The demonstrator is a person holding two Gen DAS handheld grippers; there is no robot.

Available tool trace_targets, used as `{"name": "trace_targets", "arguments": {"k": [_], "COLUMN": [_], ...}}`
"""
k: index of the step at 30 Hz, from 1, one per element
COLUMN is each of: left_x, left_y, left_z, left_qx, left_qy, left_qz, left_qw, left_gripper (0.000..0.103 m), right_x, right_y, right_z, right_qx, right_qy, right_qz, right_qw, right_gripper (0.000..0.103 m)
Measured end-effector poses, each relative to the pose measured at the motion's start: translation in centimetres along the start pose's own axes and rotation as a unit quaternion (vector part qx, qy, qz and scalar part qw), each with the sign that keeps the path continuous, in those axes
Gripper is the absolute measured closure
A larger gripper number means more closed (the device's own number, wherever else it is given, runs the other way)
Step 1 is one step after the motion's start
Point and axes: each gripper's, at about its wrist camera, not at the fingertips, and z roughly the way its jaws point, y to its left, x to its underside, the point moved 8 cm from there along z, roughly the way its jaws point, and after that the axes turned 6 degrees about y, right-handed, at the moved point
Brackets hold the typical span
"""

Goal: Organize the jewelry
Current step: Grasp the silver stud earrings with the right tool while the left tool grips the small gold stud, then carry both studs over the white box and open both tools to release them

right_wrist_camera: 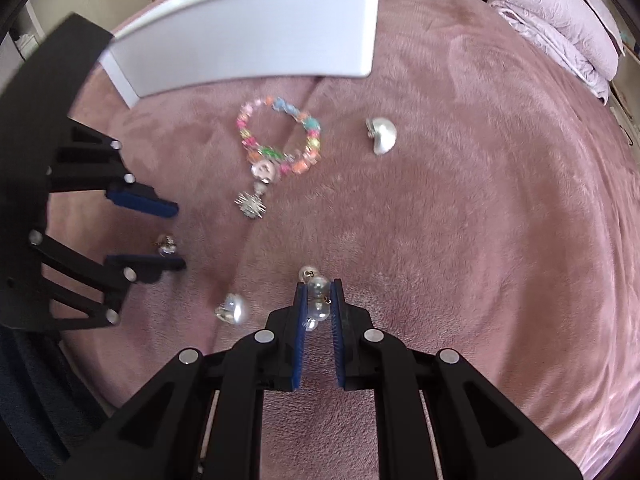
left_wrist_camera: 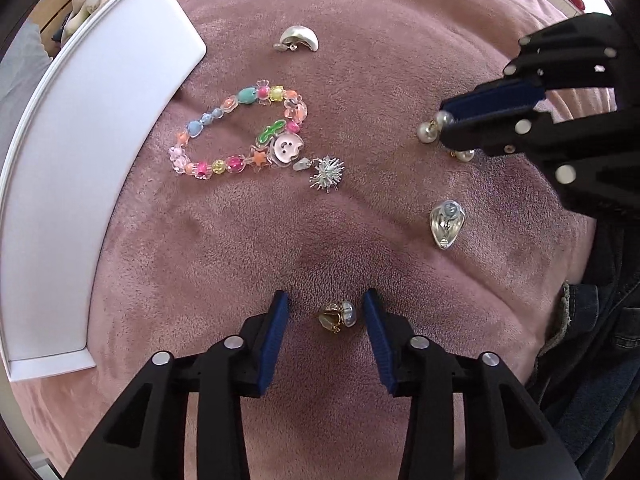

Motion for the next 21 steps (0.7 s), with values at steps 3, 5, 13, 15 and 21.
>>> {"name": "trace_targets", "arguments": {"k": [3,5,13,15,21], "left_x": [0.6,0.5,0.2,0.3,0.5], "left_y": [0.1,0.1,-0.4,-0.8,-1.0], "left_z": [-0.1,-0.3,-0.6,-1.0,-2.4], "left_qx": [-0.002,-0.004,-0.009,-0.014,-0.027], "left_qy": [-0.002,-0.002,-0.006,-0.010,-0.026], "left_qz": [-0.002,-0.001,0.001,0.004,-0.002], "left_qw": [1.0000,1.0000,0.9999,0.9998,0.9993], "left_gripper": [0.080,0.081,0.081,0.081,0.081], "right_x": [0.1,0.1,0.3,0.1,-0.3], "right_y": [-0.2,0.0,0.2,0.0,-0.5], "right_z": [0.6,0.7,1.0,0.6,-1.2], "right_qx": [-0.001,0.005,-0.001,-0.008,-0.006], "right_qy": [0.013,0.015,0.015,0.011,-0.005], "right_qz": [0.000,-0.008,0.003,0.009,0.011], "right_qw": [1.000,1.000,1.000,1.000,1.000], "right_gripper": [0.090,0.087,0.091,0.091,0.091]}}
